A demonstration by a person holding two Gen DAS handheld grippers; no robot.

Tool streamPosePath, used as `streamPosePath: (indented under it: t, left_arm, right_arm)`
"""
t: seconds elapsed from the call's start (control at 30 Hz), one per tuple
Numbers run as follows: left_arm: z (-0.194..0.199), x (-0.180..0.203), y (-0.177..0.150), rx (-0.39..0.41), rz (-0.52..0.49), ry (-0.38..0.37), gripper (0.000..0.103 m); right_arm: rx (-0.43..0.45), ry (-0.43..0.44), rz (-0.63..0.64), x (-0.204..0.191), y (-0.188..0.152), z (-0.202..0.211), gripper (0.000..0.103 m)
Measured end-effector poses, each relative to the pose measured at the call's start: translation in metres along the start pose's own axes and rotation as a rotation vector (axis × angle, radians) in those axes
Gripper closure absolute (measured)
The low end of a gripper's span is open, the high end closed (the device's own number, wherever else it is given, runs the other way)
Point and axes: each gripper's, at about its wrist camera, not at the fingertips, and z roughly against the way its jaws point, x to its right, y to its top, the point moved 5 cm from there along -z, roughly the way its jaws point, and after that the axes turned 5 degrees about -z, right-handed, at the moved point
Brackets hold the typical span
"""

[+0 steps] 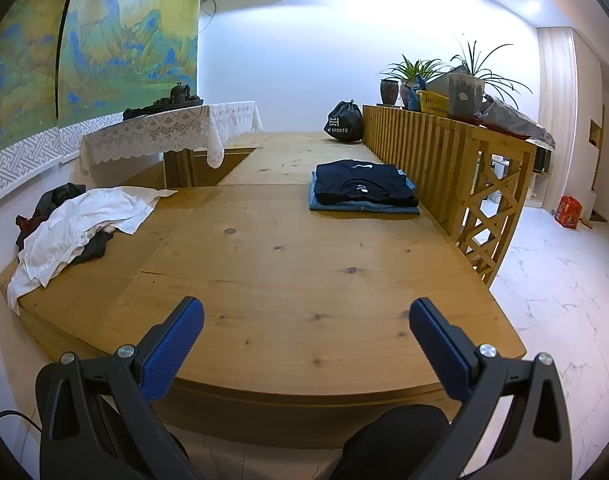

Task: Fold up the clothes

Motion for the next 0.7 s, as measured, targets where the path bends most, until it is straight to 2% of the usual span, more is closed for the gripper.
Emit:
streamPosePath:
  t: [0.5, 0.7]
  left_arm:
    - [-0.015, 0.003, 0.000, -0.022, 0.009, -0.026, 0.003]
    - [-0.037, -0.005, 0.002, -0.026, 0.044, -0.028, 0.003]
  right_arm:
    - [-0.025, 0.006, 0.004, -0.005, -0.004, -0.015, 0.000]
    - [-0.044, 0.010, 0.007, -0.008, -0.004, -0.028, 0.000]
